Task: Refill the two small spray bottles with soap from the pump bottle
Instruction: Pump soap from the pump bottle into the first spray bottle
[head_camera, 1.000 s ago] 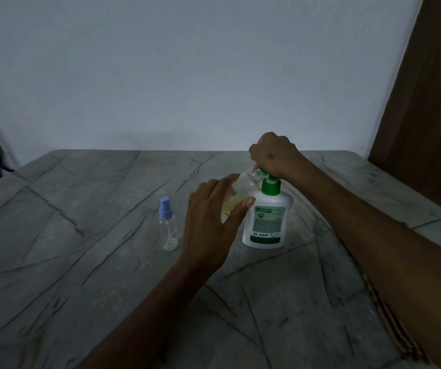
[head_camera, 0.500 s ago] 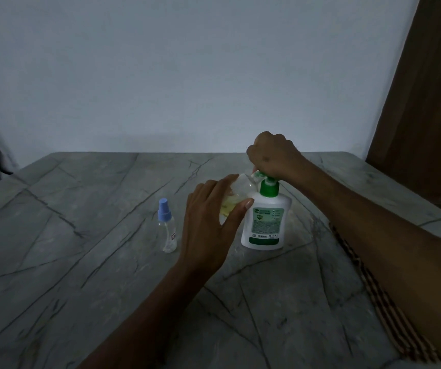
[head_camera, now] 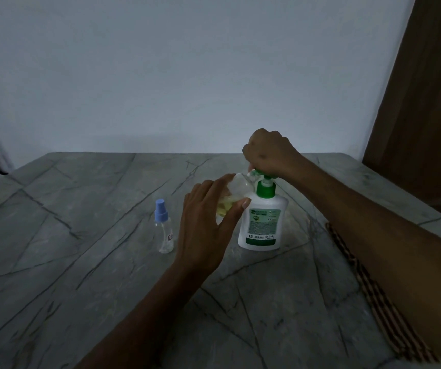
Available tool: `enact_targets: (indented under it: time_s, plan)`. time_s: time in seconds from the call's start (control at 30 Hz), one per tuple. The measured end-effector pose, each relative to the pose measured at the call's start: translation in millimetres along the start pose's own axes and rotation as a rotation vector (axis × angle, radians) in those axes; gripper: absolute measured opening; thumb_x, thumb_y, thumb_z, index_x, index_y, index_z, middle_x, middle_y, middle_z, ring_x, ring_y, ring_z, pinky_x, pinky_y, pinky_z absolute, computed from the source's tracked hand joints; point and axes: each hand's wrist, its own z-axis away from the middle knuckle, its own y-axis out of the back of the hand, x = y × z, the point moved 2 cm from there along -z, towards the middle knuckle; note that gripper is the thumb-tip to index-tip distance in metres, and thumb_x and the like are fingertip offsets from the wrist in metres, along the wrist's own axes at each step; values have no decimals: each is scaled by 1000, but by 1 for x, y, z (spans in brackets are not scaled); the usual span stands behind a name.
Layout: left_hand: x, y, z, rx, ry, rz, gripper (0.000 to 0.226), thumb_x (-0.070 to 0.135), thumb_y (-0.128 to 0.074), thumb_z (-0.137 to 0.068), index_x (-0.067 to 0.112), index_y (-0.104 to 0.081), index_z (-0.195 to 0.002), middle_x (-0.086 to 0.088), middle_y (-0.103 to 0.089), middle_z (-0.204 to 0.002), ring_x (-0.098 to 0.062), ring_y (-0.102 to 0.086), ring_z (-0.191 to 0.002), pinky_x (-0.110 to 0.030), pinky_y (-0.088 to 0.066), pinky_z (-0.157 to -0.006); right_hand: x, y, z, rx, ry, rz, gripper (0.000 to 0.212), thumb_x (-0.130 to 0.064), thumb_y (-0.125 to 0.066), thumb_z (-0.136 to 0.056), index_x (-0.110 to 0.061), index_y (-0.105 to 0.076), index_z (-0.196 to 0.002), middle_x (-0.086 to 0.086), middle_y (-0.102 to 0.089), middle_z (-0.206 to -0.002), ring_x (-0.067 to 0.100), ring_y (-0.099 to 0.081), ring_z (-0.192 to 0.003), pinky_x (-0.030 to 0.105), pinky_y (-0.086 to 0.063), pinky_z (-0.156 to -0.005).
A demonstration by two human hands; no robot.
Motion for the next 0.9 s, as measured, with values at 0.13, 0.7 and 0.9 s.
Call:
enact_targets:
  time_s: [0.13, 0.7, 0.9]
  plan:
    - [-1, -1, 0, -14, 14, -7, 44, 49, -57, -98, 25, -56, -135, 14, -57, -116, -6, -53, -104, -21, -41, -89, 3, -5, -1, -12, -40, -16, 23, -24, -49, -90, -13, -45, -71, 9, -66, -83, 29, -62, -77, 38, -50, -71]
    - [-2, -1, 1, 0, -5, -12, 43, 47, -59, -98, 25, -57, -134, 16, -54, -113, -4, -50, -102, -28, -44, -89, 6, -5, -1, 5, -54, 71, 27, -21, -51, -94, -13, -42, -69, 6, -53, -75, 24, -51, -68, 32, -40, -63]
    - [2, 1, -1, 9, 5, -9, 46, 51, -56, -97, 24, -57, -135, 15, -54, -113, -2, -49, -102, -16, -38, -87, 1, -2, -3, 4, -17, 15, 22, -24, -49, -91, -13, -46, -72, 10, -69, -86, 31, -66, -81, 40, -55, -75]
